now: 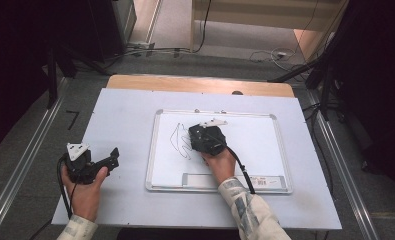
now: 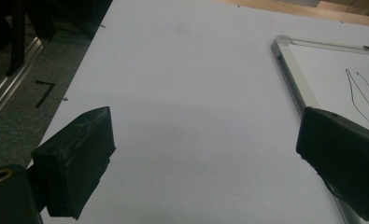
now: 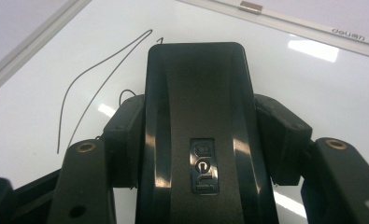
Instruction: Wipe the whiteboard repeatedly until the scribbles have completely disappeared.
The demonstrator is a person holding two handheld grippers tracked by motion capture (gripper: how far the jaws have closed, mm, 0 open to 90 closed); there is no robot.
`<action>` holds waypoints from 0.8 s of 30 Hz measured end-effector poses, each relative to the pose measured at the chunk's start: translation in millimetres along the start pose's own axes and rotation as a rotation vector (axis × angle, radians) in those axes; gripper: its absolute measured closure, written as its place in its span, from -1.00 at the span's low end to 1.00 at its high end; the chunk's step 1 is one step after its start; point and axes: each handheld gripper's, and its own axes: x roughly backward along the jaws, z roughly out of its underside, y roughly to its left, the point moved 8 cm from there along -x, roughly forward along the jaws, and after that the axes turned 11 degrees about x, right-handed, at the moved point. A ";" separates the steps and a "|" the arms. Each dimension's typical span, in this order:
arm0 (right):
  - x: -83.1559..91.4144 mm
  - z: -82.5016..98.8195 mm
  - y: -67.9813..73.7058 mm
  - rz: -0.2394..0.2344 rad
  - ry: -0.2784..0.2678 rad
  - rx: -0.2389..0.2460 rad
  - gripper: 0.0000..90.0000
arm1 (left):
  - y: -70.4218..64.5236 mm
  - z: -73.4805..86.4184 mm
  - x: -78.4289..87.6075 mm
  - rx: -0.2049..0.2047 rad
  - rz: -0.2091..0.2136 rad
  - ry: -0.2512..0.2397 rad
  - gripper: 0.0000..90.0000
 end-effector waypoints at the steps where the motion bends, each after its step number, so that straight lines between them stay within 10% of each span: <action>1: -2.9 1.6 0.3 0.000 0.012 -0.002 -0.16 | 0.0 0.0 0.0 0.001 0.000 0.000 -0.89; 24: -9.5 -5.1 37.9 -0.028 0.003 0.052 -0.16 | -0.2 -0.3 -0.2 0.001 0.000 0.001 -0.89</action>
